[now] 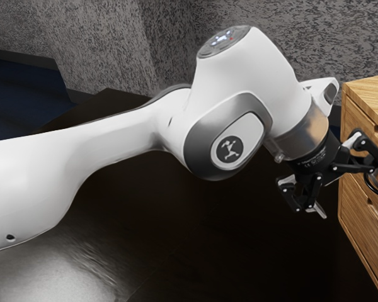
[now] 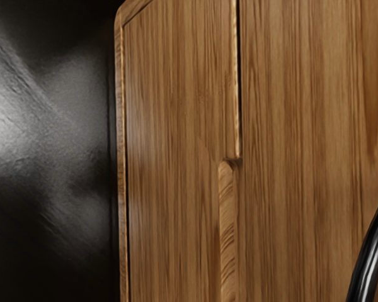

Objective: Pull the drawer handle with one arm to open the drawer

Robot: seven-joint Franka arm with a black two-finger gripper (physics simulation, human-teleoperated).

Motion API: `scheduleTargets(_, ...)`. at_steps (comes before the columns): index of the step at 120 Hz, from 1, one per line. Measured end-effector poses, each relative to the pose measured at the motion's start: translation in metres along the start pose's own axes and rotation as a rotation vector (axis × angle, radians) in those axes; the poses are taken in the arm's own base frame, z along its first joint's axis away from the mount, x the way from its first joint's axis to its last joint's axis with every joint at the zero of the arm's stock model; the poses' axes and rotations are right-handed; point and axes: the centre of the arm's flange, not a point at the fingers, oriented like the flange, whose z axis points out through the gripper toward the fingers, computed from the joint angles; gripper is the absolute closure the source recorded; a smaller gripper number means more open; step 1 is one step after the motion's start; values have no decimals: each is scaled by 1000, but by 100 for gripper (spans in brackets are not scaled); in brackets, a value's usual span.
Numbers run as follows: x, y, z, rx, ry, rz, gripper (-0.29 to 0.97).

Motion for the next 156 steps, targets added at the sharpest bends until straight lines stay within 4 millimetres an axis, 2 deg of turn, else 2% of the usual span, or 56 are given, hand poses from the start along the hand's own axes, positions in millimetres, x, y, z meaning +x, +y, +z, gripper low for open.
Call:
scheduleTargets(18, 0, 0, 0, 0, 1, -1, 0)
scheduleTargets(44, -5, -11, 1, 16, 2, -4, 0)
scheduleTargets(74, -10, -40, -15, 26, 34, -15, 0)
scheduleTargets(83, -10, -53, -24, 26, 49, -26, 0)
scheduleTargets(100, -15, -85, -59, 11, 90, -44, 0)
scheduleTargets(106, -5, -102, -71, 7, 110, -71, 0)
scheduleTargets(118, 17, -133, -111, -8, 156, -129, 0)
scheduleTargets(124, 27, -147, -123, 18, 169, -145, 0)
scheduleTargets(139, 47, -175, -130, 162, 188, -127, 0)
scheduleTargets(156, 59, -194, -139, 280, 176, -92, 0)
